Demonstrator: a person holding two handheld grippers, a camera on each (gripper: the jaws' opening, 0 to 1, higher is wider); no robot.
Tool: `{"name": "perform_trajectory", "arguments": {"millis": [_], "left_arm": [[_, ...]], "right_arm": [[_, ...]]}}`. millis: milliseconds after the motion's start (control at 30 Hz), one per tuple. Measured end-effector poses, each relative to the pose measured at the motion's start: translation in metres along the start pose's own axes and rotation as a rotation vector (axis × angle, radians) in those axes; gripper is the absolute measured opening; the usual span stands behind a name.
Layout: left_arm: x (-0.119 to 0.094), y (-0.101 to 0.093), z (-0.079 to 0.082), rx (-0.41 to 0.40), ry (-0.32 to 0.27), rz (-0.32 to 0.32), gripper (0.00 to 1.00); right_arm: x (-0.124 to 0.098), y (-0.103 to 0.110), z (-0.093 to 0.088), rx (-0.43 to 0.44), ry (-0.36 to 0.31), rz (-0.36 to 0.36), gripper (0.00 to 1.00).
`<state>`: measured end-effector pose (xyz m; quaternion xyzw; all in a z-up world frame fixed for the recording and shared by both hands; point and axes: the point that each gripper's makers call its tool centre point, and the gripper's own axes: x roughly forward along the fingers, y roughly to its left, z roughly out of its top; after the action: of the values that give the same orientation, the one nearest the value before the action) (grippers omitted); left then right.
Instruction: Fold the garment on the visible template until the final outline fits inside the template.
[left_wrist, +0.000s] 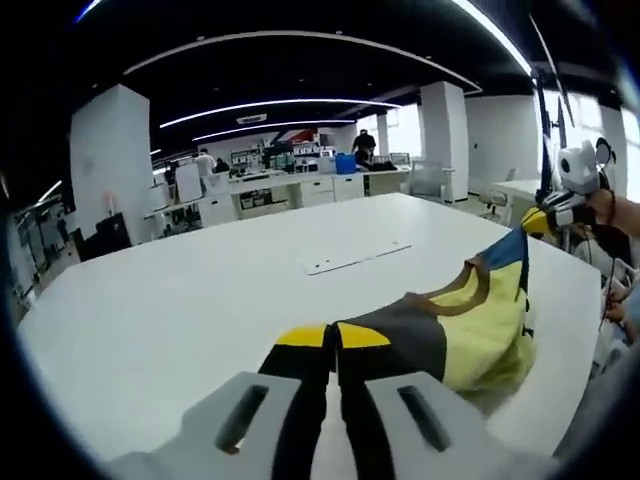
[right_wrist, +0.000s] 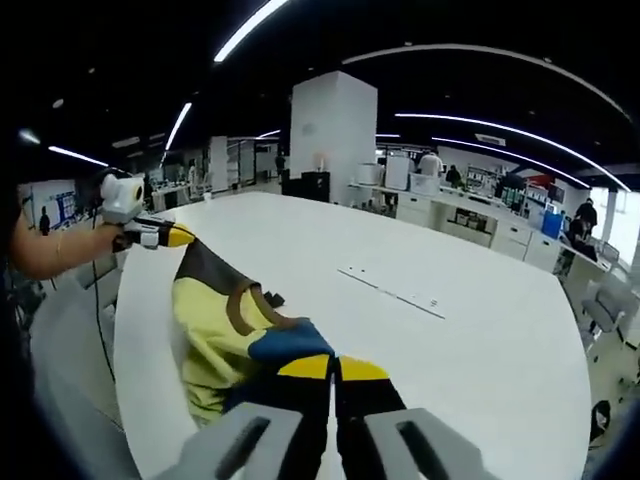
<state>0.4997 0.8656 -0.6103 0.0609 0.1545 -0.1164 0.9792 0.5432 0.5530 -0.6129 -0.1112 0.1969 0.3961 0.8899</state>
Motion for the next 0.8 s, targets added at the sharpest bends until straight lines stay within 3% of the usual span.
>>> {"name": "perform_trajectory", "arguments": {"millis": [200,333,400,500,667,800], "left_arm": [[0.019,0.012,0.010,0.005,-0.007,0.064,0.00],[0.034,0.013,0.012,-0.020,-0.013,0.065,0.00],[0.043,0.015,0.011,-0.032,-0.002,0.076,0.00],[0.053,0.018,0.008,-0.010,0.014,0.097,0.00],[0.071,0.022,0.005,-0.083,0.017,0.104,0.00],[0.086,0.021,0.001,-0.045,0.037,0.103,0.00]], "right_arm": [[0.010,-0.022,0.010,0.014,-0.018,-0.043,0.00],[0.019,-0.035,0.008,0.031,-0.011,-0.065,0.00],[0.025,-0.042,0.006,0.043,-0.010,-0.073,0.00],[0.035,-0.047,0.007,0.170,-0.051,-0.050,0.00],[0.049,-0.066,0.002,0.205,-0.048,-0.071,0.00],[0.065,-0.074,-0.009,0.190,-0.020,-0.071,0.00]]}}
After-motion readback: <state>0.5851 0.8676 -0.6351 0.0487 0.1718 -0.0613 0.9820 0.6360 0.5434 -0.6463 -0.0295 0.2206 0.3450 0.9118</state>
